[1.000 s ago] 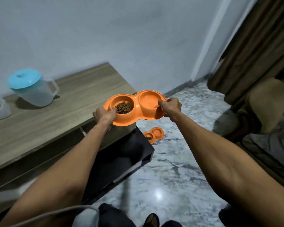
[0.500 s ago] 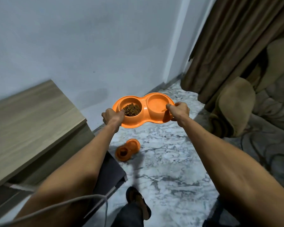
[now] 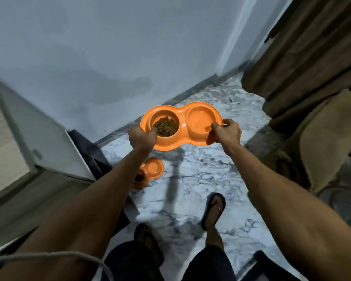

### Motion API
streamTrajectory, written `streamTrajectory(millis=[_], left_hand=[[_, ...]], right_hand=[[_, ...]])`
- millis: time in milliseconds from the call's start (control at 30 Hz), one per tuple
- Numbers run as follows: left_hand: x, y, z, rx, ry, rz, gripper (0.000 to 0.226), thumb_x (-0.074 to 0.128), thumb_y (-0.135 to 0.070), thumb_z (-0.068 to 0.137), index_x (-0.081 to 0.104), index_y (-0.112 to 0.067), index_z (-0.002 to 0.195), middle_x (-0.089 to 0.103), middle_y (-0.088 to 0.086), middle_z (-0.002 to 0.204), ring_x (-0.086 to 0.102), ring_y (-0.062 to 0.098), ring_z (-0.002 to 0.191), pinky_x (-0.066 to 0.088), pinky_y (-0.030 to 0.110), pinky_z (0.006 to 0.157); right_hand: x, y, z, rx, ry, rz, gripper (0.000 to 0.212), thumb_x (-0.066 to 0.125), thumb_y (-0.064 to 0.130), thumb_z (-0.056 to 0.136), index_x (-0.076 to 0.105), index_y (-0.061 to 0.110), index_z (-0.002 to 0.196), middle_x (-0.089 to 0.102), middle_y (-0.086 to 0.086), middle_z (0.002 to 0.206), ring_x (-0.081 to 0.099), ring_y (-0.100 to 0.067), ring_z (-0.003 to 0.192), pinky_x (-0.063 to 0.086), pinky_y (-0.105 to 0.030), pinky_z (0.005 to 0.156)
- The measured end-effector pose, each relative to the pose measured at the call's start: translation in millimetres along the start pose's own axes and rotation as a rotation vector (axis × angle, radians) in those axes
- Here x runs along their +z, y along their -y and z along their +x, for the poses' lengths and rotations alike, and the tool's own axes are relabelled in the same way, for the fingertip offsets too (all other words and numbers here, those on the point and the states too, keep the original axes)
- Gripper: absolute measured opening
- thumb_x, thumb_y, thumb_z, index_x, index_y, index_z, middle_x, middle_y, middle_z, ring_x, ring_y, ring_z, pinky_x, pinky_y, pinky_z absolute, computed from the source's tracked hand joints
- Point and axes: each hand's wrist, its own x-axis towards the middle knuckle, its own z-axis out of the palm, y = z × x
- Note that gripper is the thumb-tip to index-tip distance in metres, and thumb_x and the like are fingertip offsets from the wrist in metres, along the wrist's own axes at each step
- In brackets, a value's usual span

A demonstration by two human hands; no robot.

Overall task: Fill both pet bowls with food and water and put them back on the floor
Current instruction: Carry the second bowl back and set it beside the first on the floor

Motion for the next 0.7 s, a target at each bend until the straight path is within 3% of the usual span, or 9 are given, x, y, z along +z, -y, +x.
streamTrajectory(millis=[67, 133, 300, 433, 567, 633, 700], left_hand=[[30.0, 12.4, 25.1, -0.055, -0.019, 0.001, 0.063, 0.058, -0.052, 0.062, 0.07, -0.001, 0.098, 0.068, 0.023, 0.104, 0.065, 0.036, 0.1, 0.052, 0.039, 0.08], [59.4, 24.5, 45.7, -0.108, -0.042, 0.002, 0.06, 0.056, -0.048, 0.063, 0.07, -0.003, 0.099, 0.069, 0.021, 0.102, 0.063, 0.036, 0.101, 0.053, 0.041, 0.086], [157.4, 79.9, 103.8, -0.221, -0.165, -0.059, 0.047, 0.062, -0.045, 0.064, 0.069, -0.006, 0.089, 0.07, 0.015, 0.089, 0.066, 0.031, 0.087, 0.055, 0.042, 0.079], [249.1, 143.4, 153.1, -0.28, -0.186, -0.087, 0.025, 0.07, -0.03, 0.078, 0.06, -0.007, 0.074, 0.067, 0.018, 0.082, 0.065, 0.034, 0.078, 0.054, 0.048, 0.072], [340.2, 210.7, 197.9, -0.371, -0.268, -0.124, 0.016, 0.073, -0.019, 0.082, 0.058, -0.013, 0.086, 0.06, 0.008, 0.081, 0.057, 0.02, 0.08, 0.043, 0.03, 0.072], [378.7, 240.8, 215.3, -0.382, -0.272, -0.167, 0.017, 0.074, -0.013, 0.08, 0.057, -0.01, 0.078, 0.051, 0.0, 0.063, 0.049, 0.014, 0.064, 0.033, 0.024, 0.062], [414.1, 273.6, 231.9, -0.427, -0.27, -0.208, 0.029, 0.075, -0.012, 0.077, 0.048, -0.011, 0.066, 0.043, -0.004, 0.056, 0.04, 0.01, 0.054, 0.032, 0.03, 0.06]], right_hand=[[20.3, -15.0, 39.5, -0.005, 0.043, -0.016, 0.051, 0.071, 0.029, 0.077, 0.061, 0.007, 0.122, 0.062, -0.002, 0.088, 0.065, -0.028, 0.091, 0.057, -0.05, 0.085], [43.9, -35.8, 81.0, -0.008, 0.087, -0.034, 0.046, 0.071, 0.028, 0.079, 0.062, 0.008, 0.119, 0.059, 0.003, 0.081, 0.064, -0.026, 0.089, 0.056, -0.049, 0.088], [115.8, -117.1, 195.5, -0.012, 0.207, -0.11, 0.06, 0.074, 0.03, 0.076, 0.058, 0.01, 0.13, 0.065, -0.007, 0.11, 0.064, -0.025, 0.098, 0.054, -0.038, 0.086], [172.2, -198.9, 277.9, 0.01, 0.257, -0.171, 0.06, 0.076, 0.031, 0.077, 0.058, 0.011, 0.132, 0.066, -0.009, 0.117, 0.062, -0.023, 0.098, 0.047, -0.03, 0.08], [226.5, -286.7, 347.0, 0.032, 0.299, -0.246, 0.062, 0.077, 0.033, 0.074, 0.059, 0.013, 0.13, 0.062, -0.01, 0.119, 0.063, -0.026, 0.106, 0.052, -0.037, 0.091], [247.5, -323.6, 372.9, 0.035, 0.31, -0.281, 0.062, 0.078, 0.034, 0.074, 0.059, 0.014, 0.129, 0.062, -0.011, 0.119, 0.063, -0.027, 0.106, 0.053, -0.04, 0.093], [266.5, -360.7, 396.6, 0.02, 0.326, -0.309, 0.062, 0.079, 0.034, 0.074, 0.059, 0.013, 0.128, 0.062, -0.012, 0.118, 0.063, -0.029, 0.105, 0.053, -0.042, 0.093]])
